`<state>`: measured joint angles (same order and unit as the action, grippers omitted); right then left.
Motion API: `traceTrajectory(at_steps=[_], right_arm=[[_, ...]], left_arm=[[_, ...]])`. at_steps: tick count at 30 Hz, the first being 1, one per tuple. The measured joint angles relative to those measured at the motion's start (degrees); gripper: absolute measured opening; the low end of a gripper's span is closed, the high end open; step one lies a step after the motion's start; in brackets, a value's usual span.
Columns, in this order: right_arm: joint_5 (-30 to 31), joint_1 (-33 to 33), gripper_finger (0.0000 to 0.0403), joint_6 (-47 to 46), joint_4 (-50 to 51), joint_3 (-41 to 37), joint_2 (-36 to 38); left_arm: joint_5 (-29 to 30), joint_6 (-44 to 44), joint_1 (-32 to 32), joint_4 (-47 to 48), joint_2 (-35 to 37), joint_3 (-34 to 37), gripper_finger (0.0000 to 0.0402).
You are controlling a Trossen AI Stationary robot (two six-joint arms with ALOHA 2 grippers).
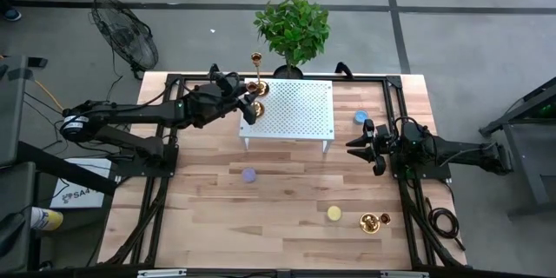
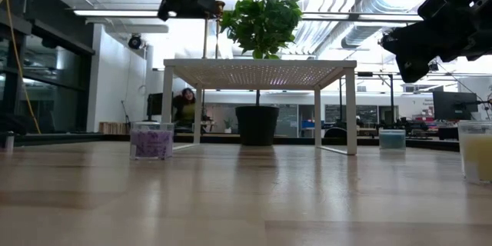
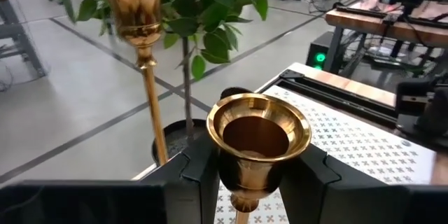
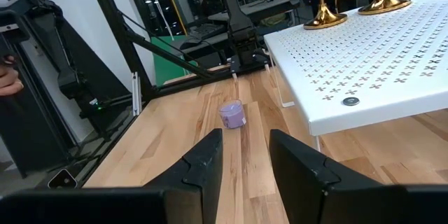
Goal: Pick & Place candle stick holders
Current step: Put the top gold candle holder on the shelf, then put the gold candle holder on the shelf
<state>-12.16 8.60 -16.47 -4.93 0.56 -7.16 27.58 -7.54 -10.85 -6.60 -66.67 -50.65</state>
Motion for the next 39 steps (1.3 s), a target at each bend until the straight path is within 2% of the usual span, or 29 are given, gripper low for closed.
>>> traceTrajectory(at_steps=[4,12,17,29,39], right_arm=[[0.0,0.0,0.0114,0.0,0.0,0.0,0.0],[0.0,0.0,0.0114,0.0,0.0,0.0,0.0],[0.0,0.0,0.0114,0.0,0.0,0.0,0.0],[0.0,0.0,0.0114,0.0,0.0,0.0,0.0],[0.0,0.0,0.0114,0.0,0.0,0.0,0.0]], left_arm=[[-0.2,0.2,0.0,-0.1,0.0,0.0,0.0133],[-0.2,0.3,0.0,-1.0,0.3,0.0,0.0242],[-0.2,1.7,0.0,-0.9,2.0,0.0,0.0284],[0.5,1.3,4.0,11.6,10.5,0.0,0.0292],[8.8,-1.6,11.9,22.0,15.4,1.0,0.0292]])
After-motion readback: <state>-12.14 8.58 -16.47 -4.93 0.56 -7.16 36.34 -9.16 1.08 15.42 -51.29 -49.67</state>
